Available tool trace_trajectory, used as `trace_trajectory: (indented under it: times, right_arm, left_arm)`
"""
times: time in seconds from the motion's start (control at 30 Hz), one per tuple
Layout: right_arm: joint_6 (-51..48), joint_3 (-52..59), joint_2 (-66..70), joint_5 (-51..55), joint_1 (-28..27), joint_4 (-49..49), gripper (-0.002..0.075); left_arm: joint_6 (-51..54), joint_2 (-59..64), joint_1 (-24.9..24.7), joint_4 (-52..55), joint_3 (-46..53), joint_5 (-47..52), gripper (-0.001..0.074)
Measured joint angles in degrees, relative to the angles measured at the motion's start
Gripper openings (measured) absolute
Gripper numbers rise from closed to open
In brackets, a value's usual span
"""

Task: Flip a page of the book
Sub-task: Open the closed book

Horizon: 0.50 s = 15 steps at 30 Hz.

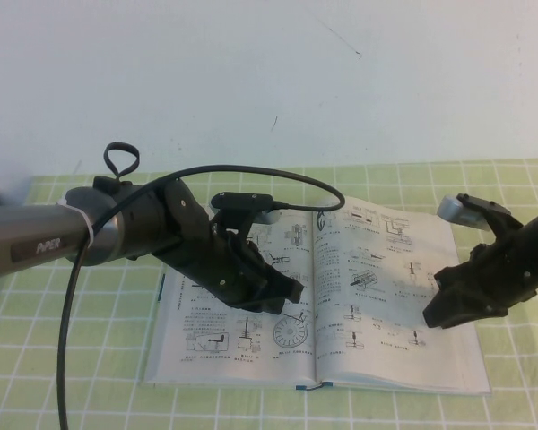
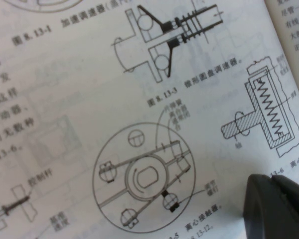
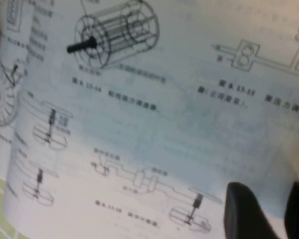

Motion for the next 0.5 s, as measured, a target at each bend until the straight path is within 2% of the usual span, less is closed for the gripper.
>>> trace_trajectory:
  times: [0.23, 0.4, 0.5]
  right_arm:
    - [0.92, 0.79, -4.85, 2.13, 0.00, -9.75, 0.0037]
    - [2.90, 6.50, -15.47, -6.04, 0.73, -14.55, 0.0006]
    - [2.96, 9.66, -16.57, -13.24, 1.36, -14.46, 0.0000]
  left_arm:
    - [0.00, 0.00, 0.00, 0.00, 0.00, 0.00, -0.0004]
    - [0.00, 0.00, 0.00, 0.14, 0.00, 0.00, -0.0004]
    - [0.10, 0.00, 0.00, 0.27, 0.00, -0.04, -0.0004]
